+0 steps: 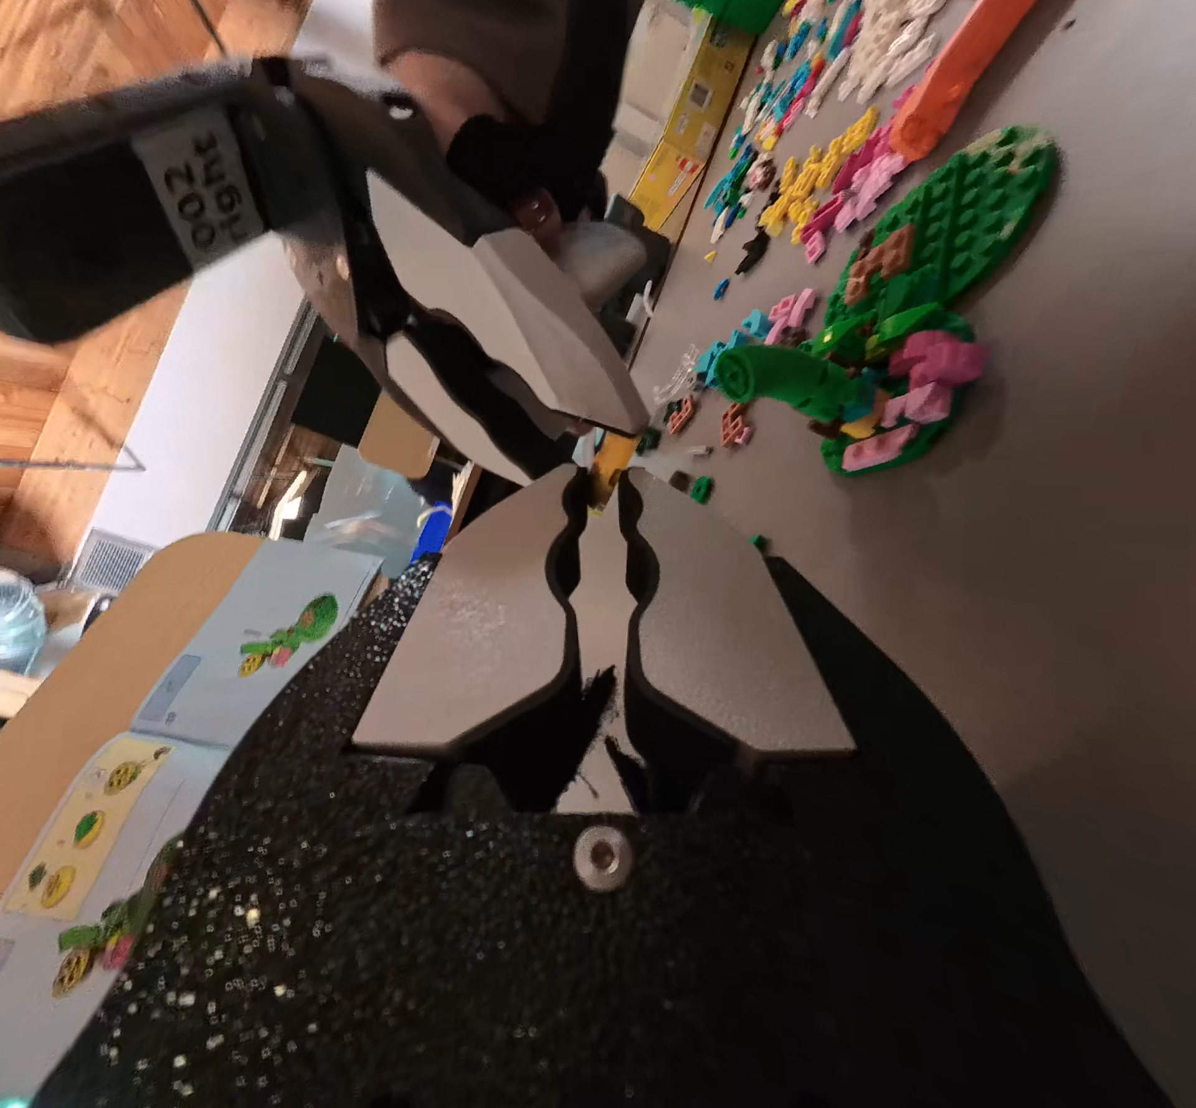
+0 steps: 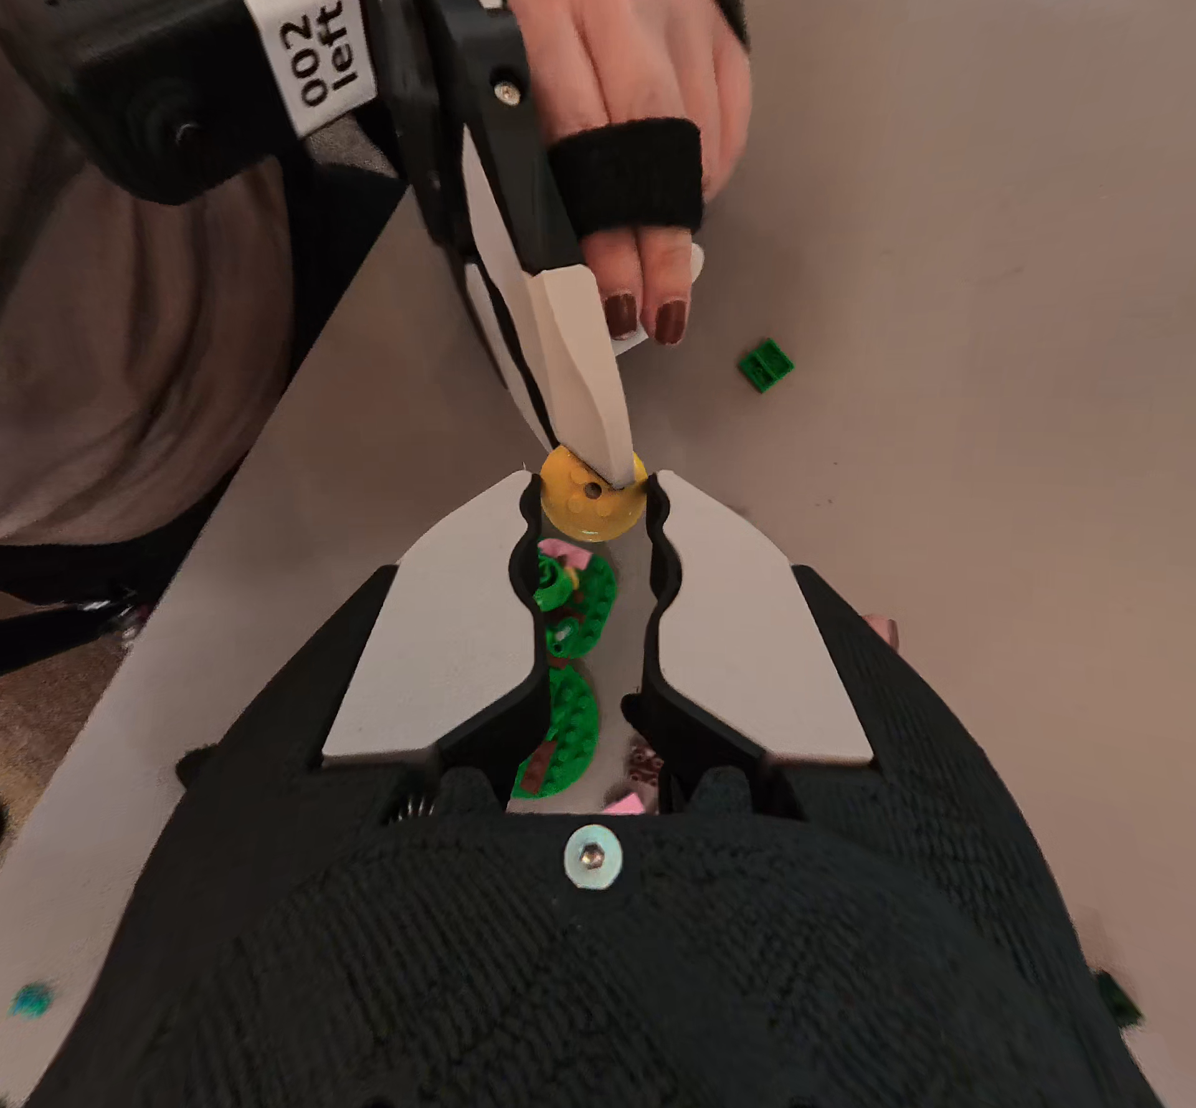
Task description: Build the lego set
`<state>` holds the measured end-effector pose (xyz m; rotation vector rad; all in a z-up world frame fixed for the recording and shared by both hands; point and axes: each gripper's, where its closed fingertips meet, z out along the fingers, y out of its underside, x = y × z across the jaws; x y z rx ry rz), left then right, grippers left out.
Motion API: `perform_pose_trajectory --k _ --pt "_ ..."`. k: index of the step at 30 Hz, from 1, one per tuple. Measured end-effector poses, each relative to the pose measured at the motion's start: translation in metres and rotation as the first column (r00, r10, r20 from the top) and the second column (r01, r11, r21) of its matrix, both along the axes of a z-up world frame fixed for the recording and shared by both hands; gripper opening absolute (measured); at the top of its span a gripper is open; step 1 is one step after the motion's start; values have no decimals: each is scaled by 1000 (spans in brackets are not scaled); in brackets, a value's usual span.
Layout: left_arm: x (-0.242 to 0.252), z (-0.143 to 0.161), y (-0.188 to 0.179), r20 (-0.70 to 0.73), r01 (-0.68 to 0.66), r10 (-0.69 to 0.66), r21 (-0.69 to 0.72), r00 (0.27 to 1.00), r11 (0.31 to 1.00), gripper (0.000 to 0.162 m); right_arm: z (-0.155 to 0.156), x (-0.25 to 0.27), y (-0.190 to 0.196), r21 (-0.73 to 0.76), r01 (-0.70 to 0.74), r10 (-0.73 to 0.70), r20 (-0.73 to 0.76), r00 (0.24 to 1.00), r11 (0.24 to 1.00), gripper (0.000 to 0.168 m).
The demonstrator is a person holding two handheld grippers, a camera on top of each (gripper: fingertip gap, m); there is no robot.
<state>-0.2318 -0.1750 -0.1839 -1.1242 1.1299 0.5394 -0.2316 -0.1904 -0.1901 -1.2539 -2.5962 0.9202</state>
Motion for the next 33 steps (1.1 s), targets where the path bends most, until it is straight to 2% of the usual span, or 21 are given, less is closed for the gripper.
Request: perform_pose_trajectory --k 3,5,7,9,10,12,16,25,31,33 --pt "-19 8 8 134 -69 77 -63 988 996 8 14 -18 10 63 121 -104 -229 968 991 35" --pt "-31 14 10 263 -59 94 -139 960 989 8 25 -22 10 87 203 -151 -407 901 975 40" --pt "-39 15 10 342 -19 84 -188 936 982 7 27 -23 13 174 307 -164 -557 814 936 38" --pt "-42 15 8 387 24 62 -213 920 977 7 25 -22 27 343 461 -140 -658 740 818 29" --pt "-41 14 7 387 37 52 -219 920 975 7 23 -20 32 431 498 -96 -676 731 752 26" --pt "-37 10 7 346 38 41 -218 937 975 7 19 -19 31 519 530 -32 -694 719 670 22" --pt "-24 3 4 240 43 6 -198 971 979 7 15 -19 27 606 551 29 -687 726 574 21" --pt "-18 0 1 185 50 -15 -183 983 982 7 10 -15 21 752 539 149 -625 766 380 17" --pt "-15 -1 0 184 60 -27 -175 983 983 7 5 -15 21 811 512 201 -572 795 283 11" --pt "-17 0 1 185 48 -18 -156 983 987 8 4 -17 22 811 513 187 -570 800 281 7"
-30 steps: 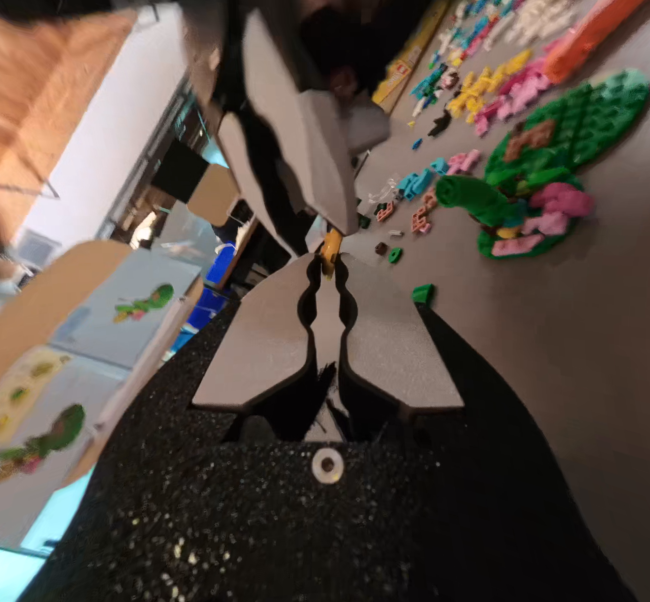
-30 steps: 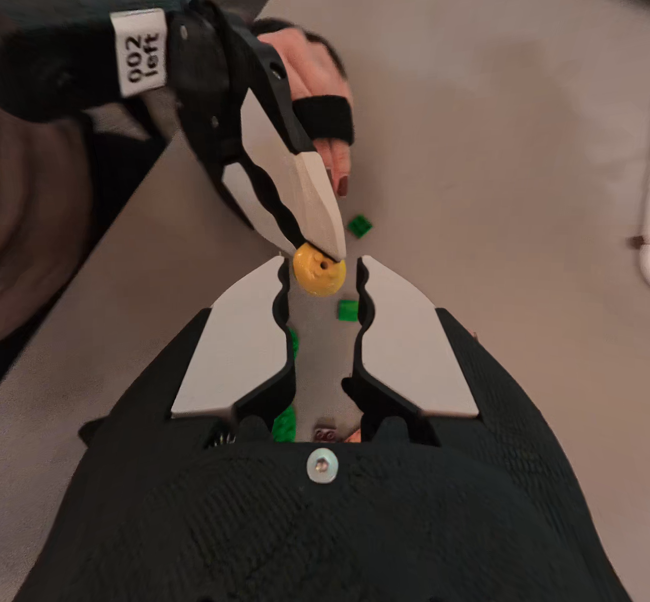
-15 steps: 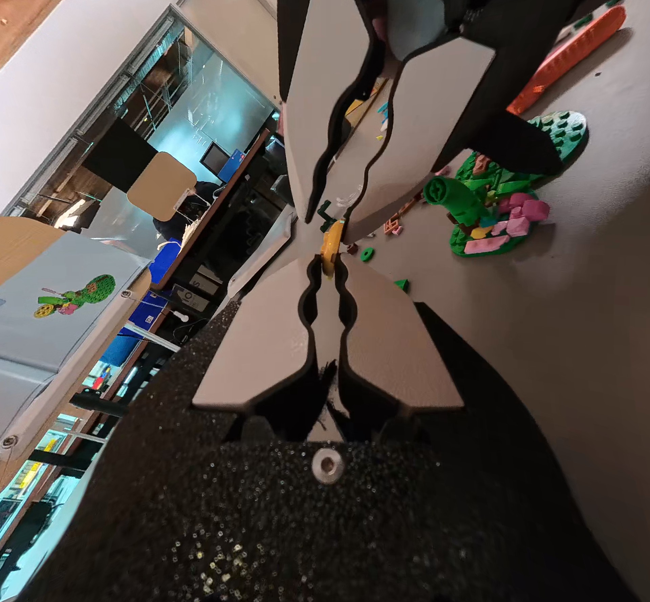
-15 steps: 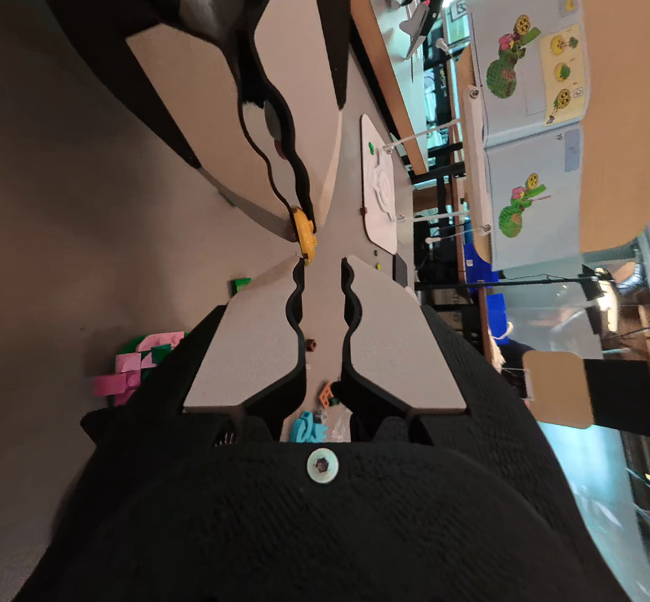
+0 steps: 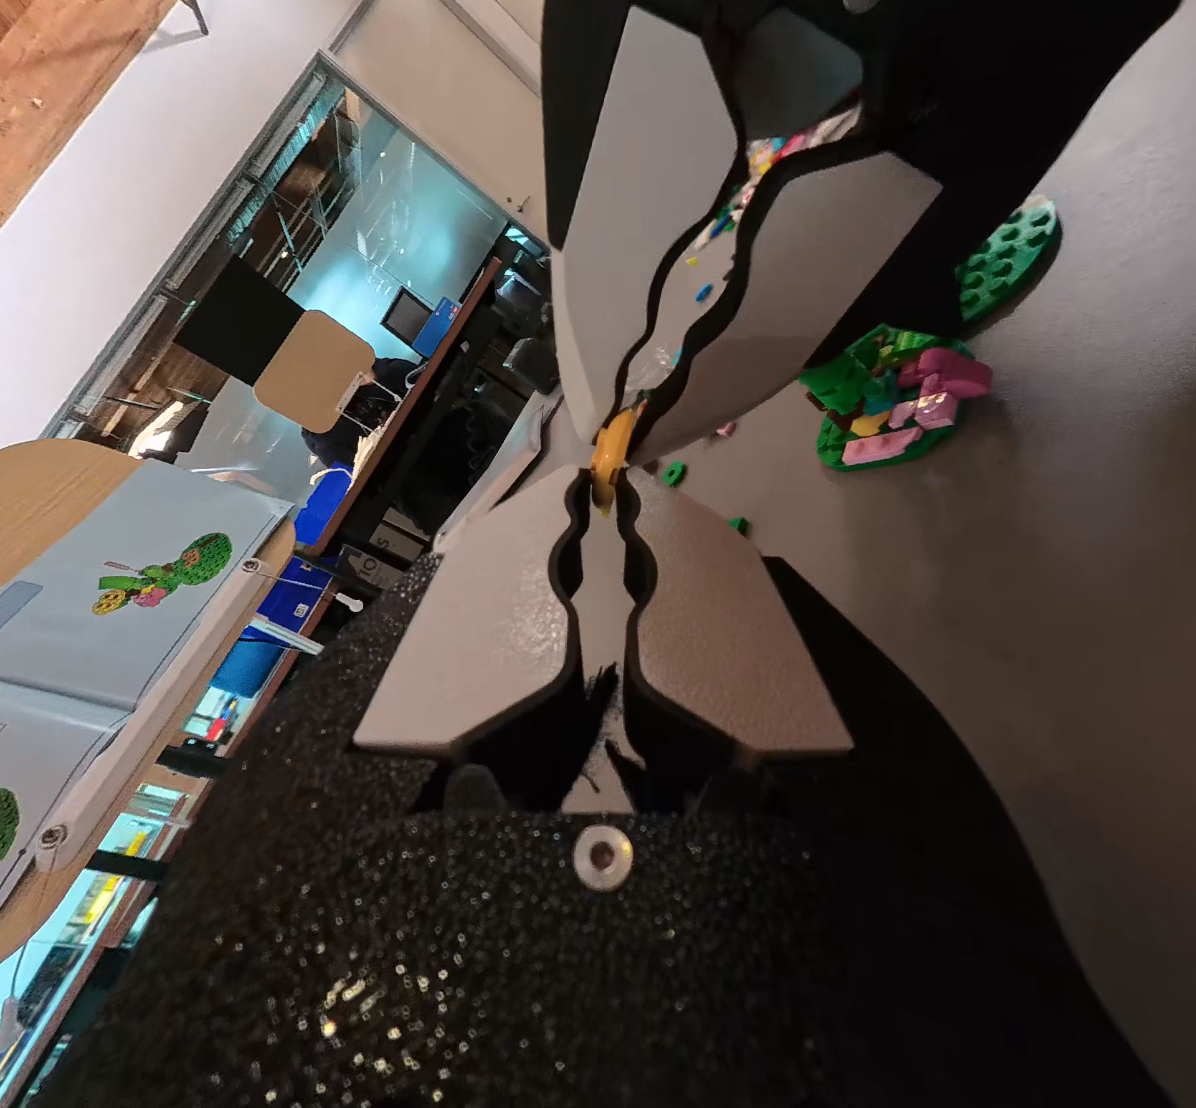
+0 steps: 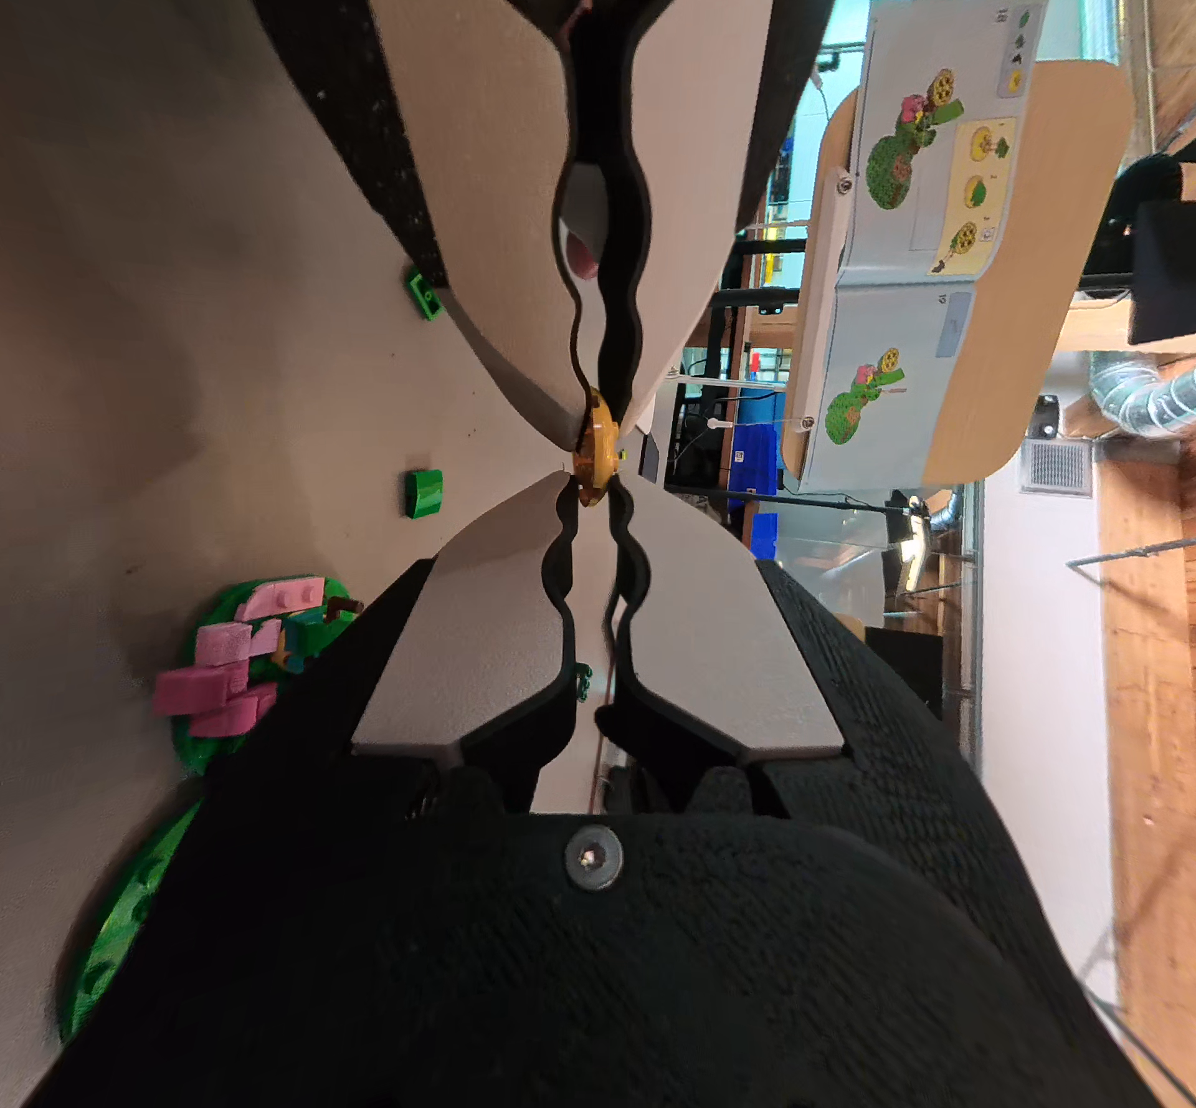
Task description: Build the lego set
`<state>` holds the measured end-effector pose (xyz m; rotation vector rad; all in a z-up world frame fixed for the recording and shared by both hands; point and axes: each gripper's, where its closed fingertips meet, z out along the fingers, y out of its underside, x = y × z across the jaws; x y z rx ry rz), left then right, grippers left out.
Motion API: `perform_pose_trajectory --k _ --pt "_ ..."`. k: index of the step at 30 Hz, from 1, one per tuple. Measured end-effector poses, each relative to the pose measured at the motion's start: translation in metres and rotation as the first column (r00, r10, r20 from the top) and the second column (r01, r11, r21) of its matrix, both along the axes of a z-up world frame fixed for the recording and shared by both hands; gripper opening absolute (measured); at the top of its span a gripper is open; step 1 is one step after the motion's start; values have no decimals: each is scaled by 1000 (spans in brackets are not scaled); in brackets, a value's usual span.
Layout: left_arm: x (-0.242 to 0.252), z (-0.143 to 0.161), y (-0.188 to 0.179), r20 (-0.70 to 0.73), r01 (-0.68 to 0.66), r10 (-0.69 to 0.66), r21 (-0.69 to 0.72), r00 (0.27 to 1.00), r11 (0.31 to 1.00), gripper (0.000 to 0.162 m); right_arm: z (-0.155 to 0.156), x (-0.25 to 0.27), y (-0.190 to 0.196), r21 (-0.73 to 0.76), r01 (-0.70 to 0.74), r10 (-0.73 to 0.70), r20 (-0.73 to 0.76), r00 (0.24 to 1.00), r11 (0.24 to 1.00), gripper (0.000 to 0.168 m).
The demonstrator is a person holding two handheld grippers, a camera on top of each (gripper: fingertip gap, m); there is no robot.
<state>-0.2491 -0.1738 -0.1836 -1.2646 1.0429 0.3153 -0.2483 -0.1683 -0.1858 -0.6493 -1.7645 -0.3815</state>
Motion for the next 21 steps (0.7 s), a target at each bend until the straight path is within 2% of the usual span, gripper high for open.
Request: perform_pose_trajectory --k 3,6,8,12,16,21 --pt "-1 9 0 55 -18 15 49 998 999 10 9 -1 1 -25 9 -11 -63 998 1000 4" --pt "-1 14 0 100 -31 26 47 995 998 14 18 -1 3 18 17 -15 -111 994 1000 4" --pt "-6 12 2 70 -54 49 67 996 996 20 18 -2 5 20 14 -12 -125 992 1000 4" --pt "-8 17 0 -14 -85 89 175 996 981 19 17 -2 5 35 -8 12 -117 993 999 4" --pt "-2 12 0 -148 -82 120 237 982 968 6 14 -1 3 -4 -38 37 -108 993 999 4" --pt "-3 10 2 -220 -102 164 265 962 959 5 12 1 5 -6 -30 29 -91 995 1000 4"
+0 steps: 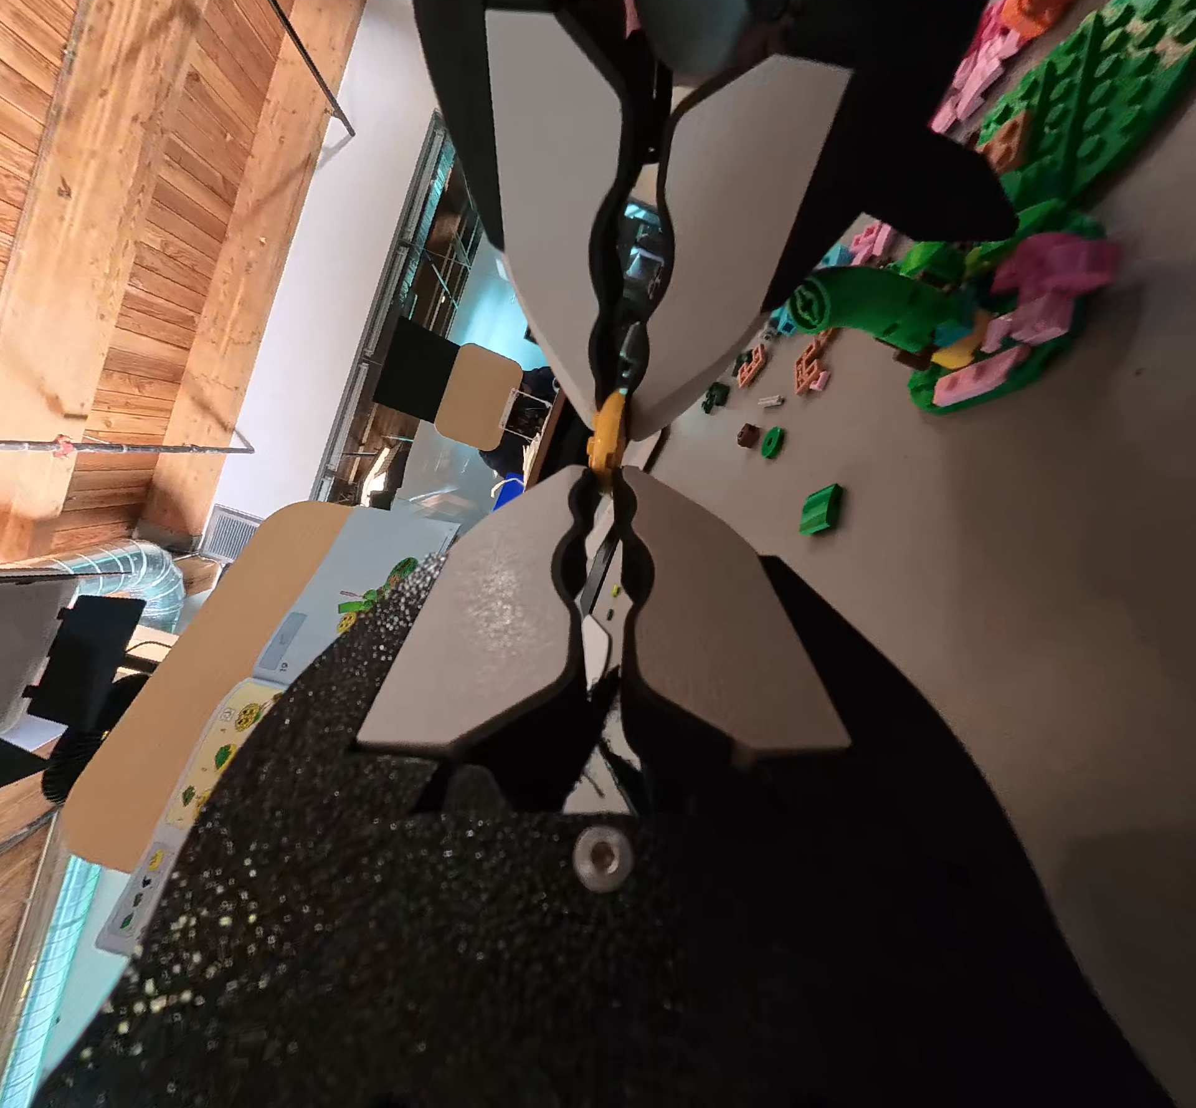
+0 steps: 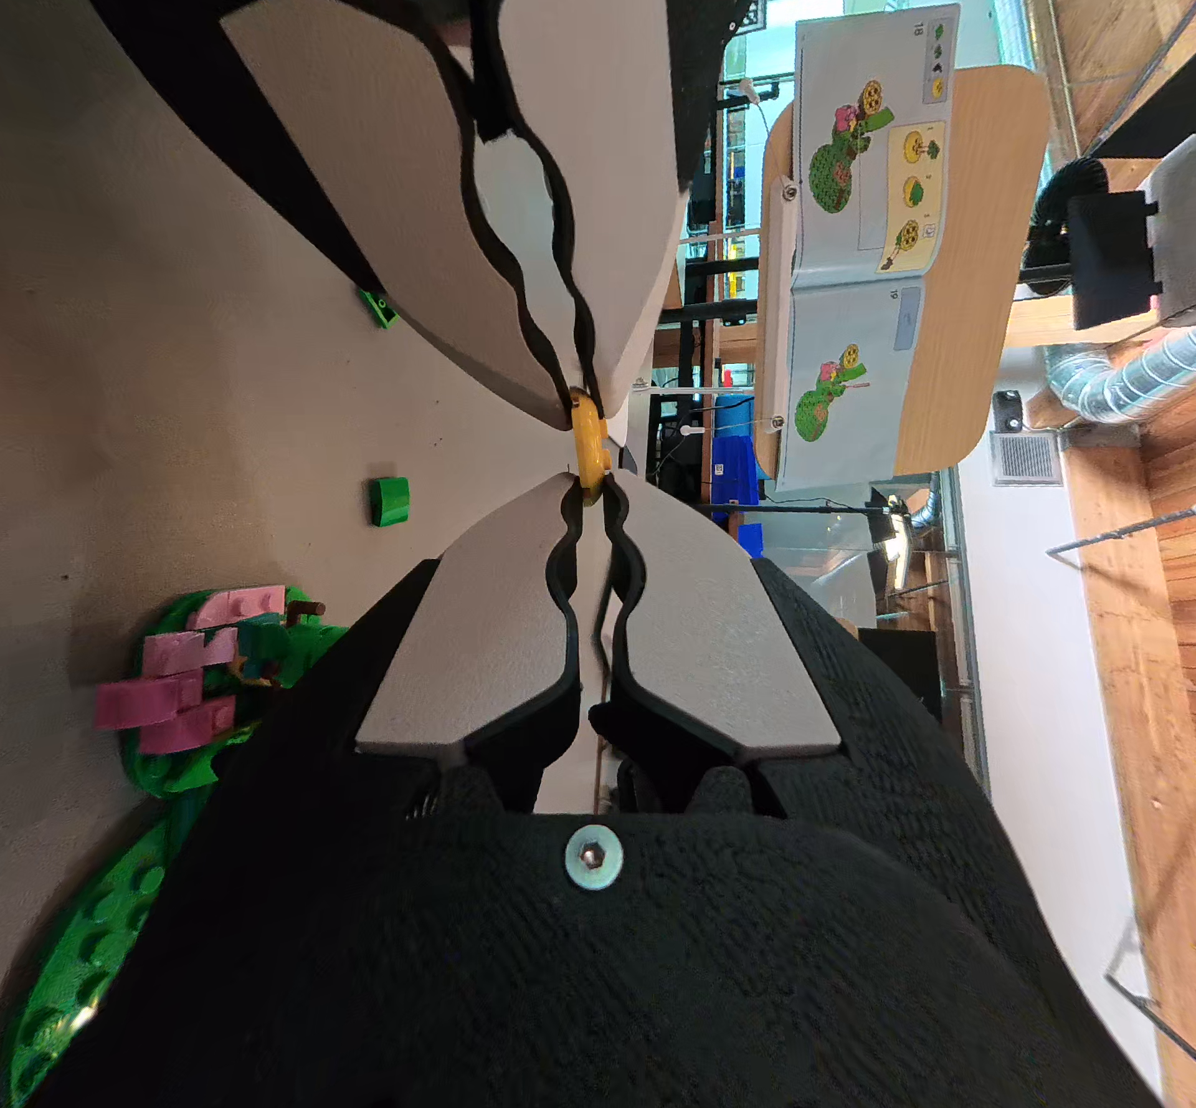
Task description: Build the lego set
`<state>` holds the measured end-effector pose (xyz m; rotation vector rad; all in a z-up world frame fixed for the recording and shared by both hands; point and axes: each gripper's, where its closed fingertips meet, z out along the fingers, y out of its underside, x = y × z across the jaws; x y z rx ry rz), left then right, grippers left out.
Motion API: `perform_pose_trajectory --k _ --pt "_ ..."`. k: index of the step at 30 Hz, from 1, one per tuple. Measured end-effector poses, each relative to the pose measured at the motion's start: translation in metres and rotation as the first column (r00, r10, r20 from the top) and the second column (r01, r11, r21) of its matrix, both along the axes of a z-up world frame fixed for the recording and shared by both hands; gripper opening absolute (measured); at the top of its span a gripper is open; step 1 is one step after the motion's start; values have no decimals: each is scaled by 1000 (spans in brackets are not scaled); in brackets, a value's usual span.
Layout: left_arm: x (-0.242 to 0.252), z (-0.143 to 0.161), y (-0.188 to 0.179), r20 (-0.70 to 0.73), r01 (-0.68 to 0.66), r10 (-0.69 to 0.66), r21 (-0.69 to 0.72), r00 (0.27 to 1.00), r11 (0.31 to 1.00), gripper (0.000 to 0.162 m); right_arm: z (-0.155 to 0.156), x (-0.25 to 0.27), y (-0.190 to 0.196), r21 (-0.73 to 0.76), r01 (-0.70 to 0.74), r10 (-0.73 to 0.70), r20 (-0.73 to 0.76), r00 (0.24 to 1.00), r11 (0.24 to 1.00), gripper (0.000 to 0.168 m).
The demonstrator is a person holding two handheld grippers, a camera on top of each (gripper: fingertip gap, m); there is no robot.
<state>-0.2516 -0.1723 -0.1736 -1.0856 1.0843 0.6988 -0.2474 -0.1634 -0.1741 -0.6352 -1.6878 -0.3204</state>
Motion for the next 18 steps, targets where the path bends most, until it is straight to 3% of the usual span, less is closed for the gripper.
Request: perform_pose_trajectory --k 3,5,8,12,14,18 --pt "-6 3 3 4 -49 49 11 999 999 5 0 2 5 -93 27 -31 -32 999 995 7" --pt "-17 7 4 11 -97 96 43 995 994 5 1 15 19 -263 78 -98 -62 993 962 28" --pt "-30 13 4 70 -120 117 46 991 992 5 17 43 42 -535 45 -195 -228 954 844 32" --pt "-32 7 3 136 -84 89 -35 987 996 5 29 85 75 -743 -111 -354 -438 826 661 31" --pt "-30 6 3 130 -77 81 -37 988 996 5 20 99 88 -798 -134 -419 -441 793 587 28" --pt "-31 9 4 79 -118 116 25 990 993 5 17 115 108 -807 -123 -518 -479 709 577 21"
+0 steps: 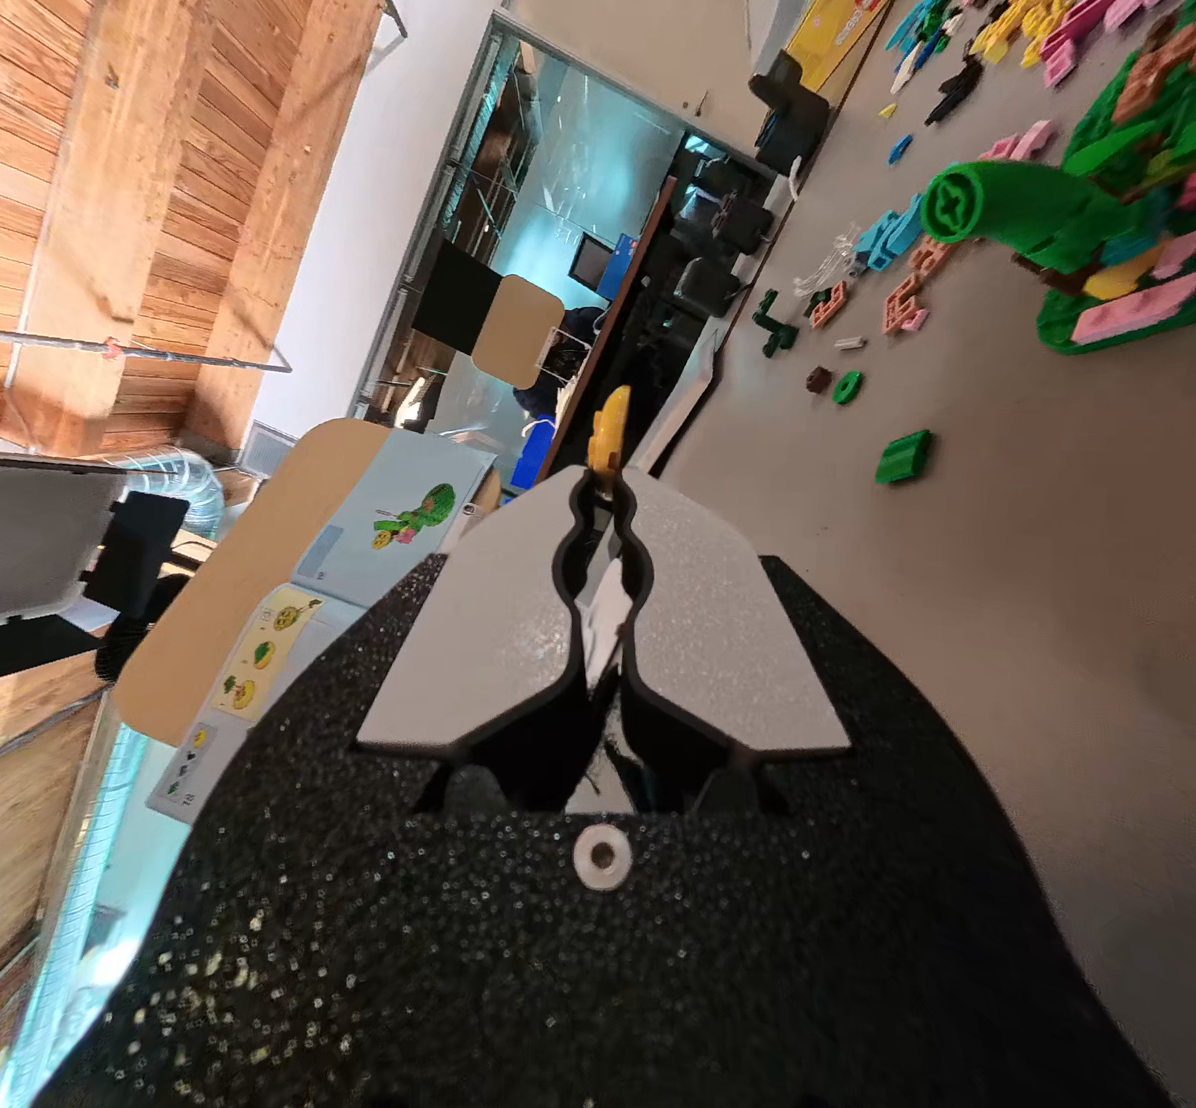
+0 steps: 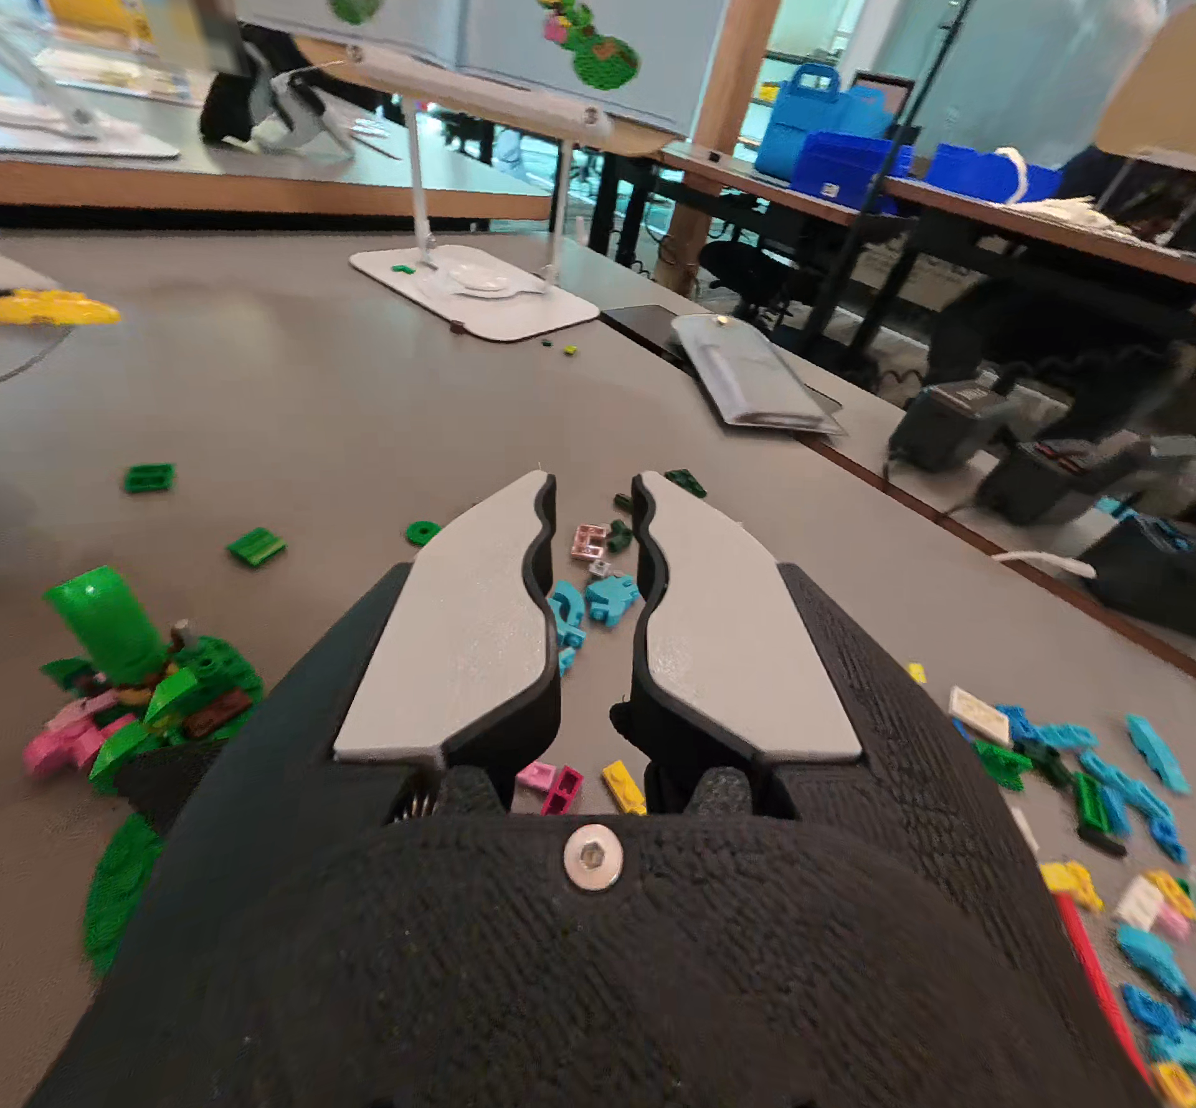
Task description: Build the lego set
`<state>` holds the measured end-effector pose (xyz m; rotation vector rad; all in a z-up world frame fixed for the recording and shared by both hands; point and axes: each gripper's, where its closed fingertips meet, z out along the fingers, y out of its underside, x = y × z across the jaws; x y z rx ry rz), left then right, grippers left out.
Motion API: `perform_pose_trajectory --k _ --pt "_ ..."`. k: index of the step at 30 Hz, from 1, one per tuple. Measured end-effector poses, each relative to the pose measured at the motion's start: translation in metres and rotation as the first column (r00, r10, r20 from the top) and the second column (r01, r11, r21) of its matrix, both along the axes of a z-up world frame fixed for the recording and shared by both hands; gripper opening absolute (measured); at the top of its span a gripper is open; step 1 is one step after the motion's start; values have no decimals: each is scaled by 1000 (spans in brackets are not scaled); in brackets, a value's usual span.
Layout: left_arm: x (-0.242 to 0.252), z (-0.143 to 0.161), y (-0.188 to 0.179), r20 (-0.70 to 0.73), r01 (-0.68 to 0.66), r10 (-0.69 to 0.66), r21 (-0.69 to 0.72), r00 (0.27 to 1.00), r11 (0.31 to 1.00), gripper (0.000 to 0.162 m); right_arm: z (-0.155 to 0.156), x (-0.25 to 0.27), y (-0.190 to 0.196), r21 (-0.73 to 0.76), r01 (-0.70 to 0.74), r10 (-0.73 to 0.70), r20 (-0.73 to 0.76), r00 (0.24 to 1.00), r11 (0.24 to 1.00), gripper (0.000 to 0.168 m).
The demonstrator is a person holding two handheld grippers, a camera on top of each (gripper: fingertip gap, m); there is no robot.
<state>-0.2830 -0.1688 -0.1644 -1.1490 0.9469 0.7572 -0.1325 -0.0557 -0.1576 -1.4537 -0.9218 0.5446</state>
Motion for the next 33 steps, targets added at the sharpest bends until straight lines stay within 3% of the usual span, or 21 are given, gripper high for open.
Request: perform_pose_trajectory --k 6,11,21,25,33 --pt "3 0 -1 -52 1 1 45 999 999 5 10 18 17 12 165 -163 -106 981 986 0" --pt "11 8 -9 -30 63 -60 95 998 993 5 8 30 27 -53 239 -244 -158 957 970 0" --pt "28 8 -10 34 138 -140 62 990 989 5 10 52 41 -102 303 -319 -254 913 948 0" --pt "36 1 -12 -25 159 -158 45 987 986 5 17 61 42 -55 358 -359 -269 894 932 0" --pt "28 5 -12 3 142 -143 69 990 987 5 37 59 31 114 388 -353 -244 903 914 0"
